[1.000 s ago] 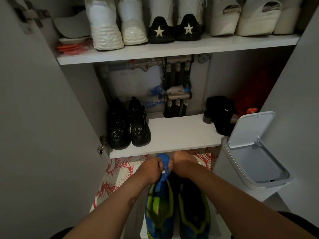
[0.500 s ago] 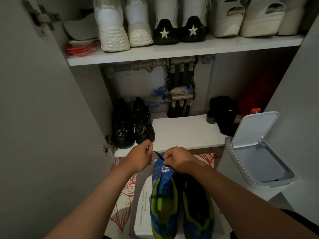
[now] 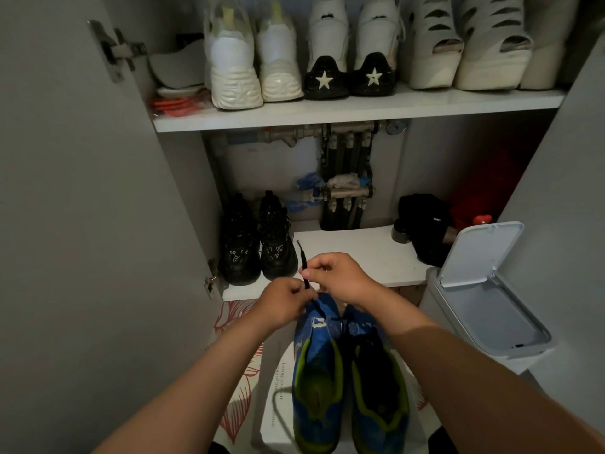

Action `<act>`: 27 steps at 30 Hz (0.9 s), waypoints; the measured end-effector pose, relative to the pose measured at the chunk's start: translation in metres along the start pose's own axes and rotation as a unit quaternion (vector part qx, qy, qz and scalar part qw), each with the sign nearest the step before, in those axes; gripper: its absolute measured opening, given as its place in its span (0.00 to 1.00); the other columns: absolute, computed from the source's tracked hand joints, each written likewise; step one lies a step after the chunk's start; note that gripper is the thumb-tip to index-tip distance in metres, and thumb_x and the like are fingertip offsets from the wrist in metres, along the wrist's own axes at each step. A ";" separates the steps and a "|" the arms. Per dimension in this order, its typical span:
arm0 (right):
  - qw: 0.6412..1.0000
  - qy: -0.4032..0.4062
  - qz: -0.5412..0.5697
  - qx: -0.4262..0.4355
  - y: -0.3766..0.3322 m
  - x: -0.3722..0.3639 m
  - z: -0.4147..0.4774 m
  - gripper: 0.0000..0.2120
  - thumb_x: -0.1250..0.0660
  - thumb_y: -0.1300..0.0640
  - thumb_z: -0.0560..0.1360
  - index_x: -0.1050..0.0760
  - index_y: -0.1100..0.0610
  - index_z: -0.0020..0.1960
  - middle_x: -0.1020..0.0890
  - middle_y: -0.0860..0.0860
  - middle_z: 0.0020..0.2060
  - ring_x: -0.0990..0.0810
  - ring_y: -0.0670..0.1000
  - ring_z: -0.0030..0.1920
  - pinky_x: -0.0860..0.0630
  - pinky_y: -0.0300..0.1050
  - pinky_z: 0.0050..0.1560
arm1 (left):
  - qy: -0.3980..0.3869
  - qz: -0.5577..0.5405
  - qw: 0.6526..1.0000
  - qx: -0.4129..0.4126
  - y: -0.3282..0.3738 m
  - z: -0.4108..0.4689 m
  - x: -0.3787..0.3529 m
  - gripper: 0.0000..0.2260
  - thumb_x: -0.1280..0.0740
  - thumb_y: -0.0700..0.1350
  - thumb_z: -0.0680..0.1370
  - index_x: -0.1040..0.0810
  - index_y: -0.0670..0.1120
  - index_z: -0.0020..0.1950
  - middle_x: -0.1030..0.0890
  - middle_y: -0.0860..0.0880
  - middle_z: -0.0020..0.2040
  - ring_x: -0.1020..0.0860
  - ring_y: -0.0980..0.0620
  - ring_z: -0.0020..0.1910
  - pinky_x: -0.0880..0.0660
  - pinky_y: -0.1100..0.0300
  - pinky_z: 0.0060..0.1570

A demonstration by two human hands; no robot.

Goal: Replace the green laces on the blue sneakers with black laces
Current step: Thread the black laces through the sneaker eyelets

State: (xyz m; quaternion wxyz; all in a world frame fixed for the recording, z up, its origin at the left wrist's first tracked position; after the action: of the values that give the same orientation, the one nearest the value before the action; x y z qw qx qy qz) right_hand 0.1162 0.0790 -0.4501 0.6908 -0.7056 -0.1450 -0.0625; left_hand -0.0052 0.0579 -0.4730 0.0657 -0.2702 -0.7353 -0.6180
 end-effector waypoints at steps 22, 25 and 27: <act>0.929 -0.220 -0.272 -0.116 0.037 -0.038 -0.016 0.10 0.34 0.67 0.78 0.21 0.59 0.57 0.20 0.50 0.40 0.22 0.49 0.31 0.23 0.40 0.35 | 0.059 0.307 0.943 -0.111 0.011 0.001 0.043 0.07 0.40 0.50 0.81 0.22 0.52 0.50 0.20 0.50 0.46 0.23 0.50 0.44 0.32 0.58 0.40; 0.935 -0.201 -0.268 -0.113 0.040 -0.034 -0.010 0.12 0.33 0.68 0.76 0.21 0.58 0.58 0.19 0.49 0.38 0.22 0.48 0.32 0.23 0.38 0.34 | -0.057 0.404 0.913 -0.020 -0.018 0.004 0.025 0.11 0.38 0.54 0.79 0.18 0.51 0.50 0.17 0.52 0.44 0.21 0.51 0.44 0.30 0.57 0.40; 0.936 -0.195 -0.272 -0.107 0.042 -0.031 -0.005 0.14 0.32 0.69 0.75 0.20 0.57 0.58 0.19 0.49 0.41 0.20 0.48 0.39 0.22 0.39 0.41 | -0.097 0.428 0.898 0.033 -0.030 0.004 0.022 0.15 0.36 0.58 0.77 0.16 0.49 0.46 0.16 0.53 0.40 0.20 0.53 0.42 0.28 0.58 0.39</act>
State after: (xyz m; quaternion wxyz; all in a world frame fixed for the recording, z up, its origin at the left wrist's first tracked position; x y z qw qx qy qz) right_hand 0.0992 0.0705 -0.4996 0.5263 -0.7069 -0.4557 -0.1247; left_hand -0.0373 0.0658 -0.4909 0.2609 -0.6156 -0.5710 -0.4764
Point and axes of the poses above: each hand's wrist, its own z-axis towards the middle knuckle, its own x-axis out of the back of the hand, y = z × x, the point moved 9 cm from there along z, towards the middle knuckle
